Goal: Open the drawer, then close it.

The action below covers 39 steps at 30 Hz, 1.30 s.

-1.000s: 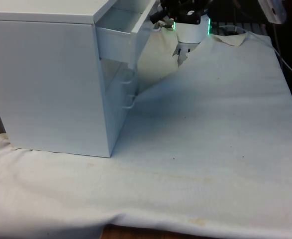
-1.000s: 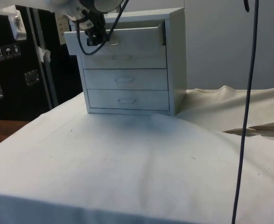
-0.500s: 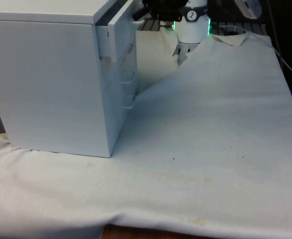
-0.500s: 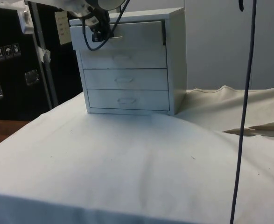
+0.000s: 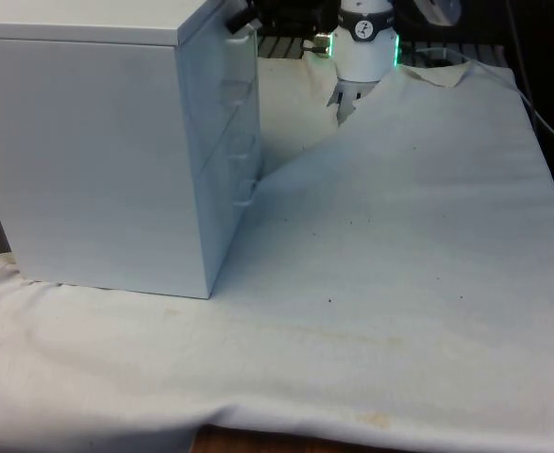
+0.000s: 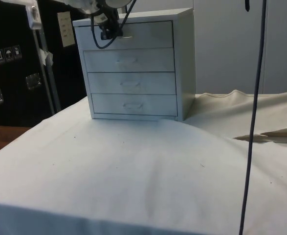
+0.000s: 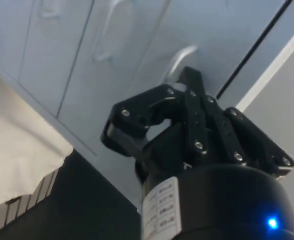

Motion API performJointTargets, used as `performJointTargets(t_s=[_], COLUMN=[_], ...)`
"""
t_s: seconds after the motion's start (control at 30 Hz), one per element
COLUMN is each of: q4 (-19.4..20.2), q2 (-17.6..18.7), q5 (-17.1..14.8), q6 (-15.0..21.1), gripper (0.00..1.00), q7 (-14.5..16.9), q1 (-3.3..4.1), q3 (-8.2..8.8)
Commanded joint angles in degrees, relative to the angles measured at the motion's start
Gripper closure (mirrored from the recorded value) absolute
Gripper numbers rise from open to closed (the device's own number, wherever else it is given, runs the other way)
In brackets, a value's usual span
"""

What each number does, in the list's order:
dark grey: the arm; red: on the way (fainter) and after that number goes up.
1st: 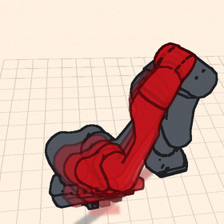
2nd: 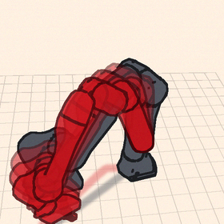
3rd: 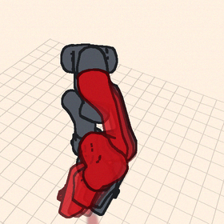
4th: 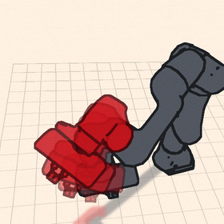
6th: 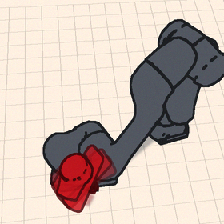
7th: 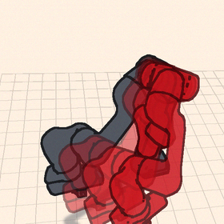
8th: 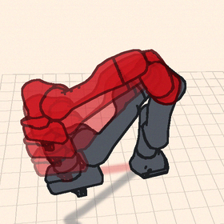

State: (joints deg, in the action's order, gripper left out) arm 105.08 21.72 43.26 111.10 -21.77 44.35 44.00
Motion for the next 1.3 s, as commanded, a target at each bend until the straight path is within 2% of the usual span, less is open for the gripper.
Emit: performJointTargets(t_s=[0.0,0.2,0.23,0.33,0.4,0.43,0.47,0.7,0.73,0.8,1.03,1.07,1.27], q4=[0.23,-0.06,0.11,0.17,0.11,-0.06,0.06,-0.63,-0.63,-1.09,-2.35,-2.35,-2.86], q2=[-0.52,-0.69,-1.26,-1.55,-1.78,-1.32,-1.83,-2.06,-1.66,-2.06,-2.01,-1.72,-2.01], q5=[0.34,-0.11,-0.69,-1.49,-2.46,-1.89,-2.75,-4.93,-4.18,-5.73,-6.99,-6.36,-9.28], q6=[0.86,0.34,0.86,1.03,1.20,0.74,1.20,0.97,0.97,0.69,-0.06,0.23,0.52], gripper=[1.00,1.00,1.00,1.00,1.00,1.00,1.00,1.00,1.00,1.00,1.00,1.00,1.00], q7=[0.63,0.57,1.20,1.26,1.26,0.74,1.26,1.15,0.74,1.15,1.03,0.74,0.80], q1=[-0.23,-0.06,-0.29,-0.34,-0.29,-0.06,-0.23,0.06,0.11,0.23,0.34,0.34,0.29], q3=[0.23,0.46,0.29,0.17,0.11,0.40,0.06,-0.57,-0.29,-0.92,-1.95,-1.72,-2.69])
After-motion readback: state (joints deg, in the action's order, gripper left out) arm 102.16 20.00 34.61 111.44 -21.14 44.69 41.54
